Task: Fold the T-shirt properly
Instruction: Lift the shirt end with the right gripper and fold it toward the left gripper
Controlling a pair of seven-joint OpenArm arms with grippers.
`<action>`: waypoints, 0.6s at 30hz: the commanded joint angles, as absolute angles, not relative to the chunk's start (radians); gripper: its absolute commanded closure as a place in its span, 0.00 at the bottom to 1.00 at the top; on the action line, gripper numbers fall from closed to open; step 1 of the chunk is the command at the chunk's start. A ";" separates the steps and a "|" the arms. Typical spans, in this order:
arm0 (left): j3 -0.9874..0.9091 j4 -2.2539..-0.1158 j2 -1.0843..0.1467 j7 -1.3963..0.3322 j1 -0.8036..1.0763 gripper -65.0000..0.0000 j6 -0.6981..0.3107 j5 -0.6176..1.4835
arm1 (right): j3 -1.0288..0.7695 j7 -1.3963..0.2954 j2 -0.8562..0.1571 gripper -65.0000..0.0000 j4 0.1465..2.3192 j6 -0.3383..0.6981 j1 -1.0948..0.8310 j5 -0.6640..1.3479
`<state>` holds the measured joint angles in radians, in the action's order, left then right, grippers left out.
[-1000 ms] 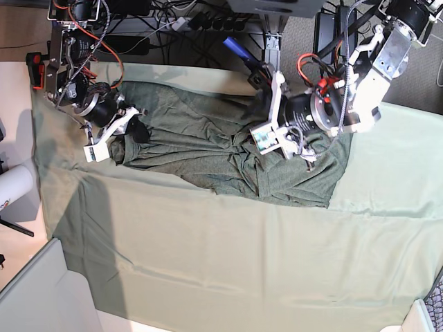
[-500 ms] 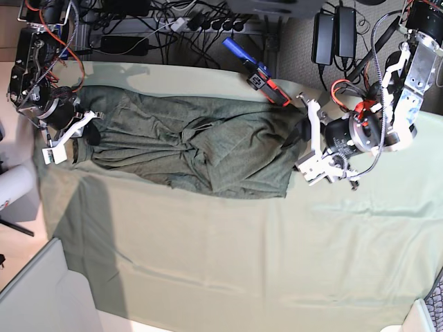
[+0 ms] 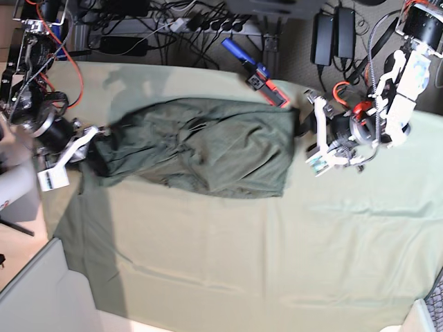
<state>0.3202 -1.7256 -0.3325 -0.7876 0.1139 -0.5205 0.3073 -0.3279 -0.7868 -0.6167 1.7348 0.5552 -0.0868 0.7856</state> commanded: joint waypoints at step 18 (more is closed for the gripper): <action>0.321 -1.734 -0.336 -0.812 0.154 0.54 -0.520 0.313 | -0.068 -0.785 -0.561 1.00 2.003 0.572 -0.041 0.706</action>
<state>0.3195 -1.7271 -0.3325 -0.7845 0.1505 -0.5205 0.3077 -0.0570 -0.8116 -0.5461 1.9846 0.5545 -0.0570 0.6903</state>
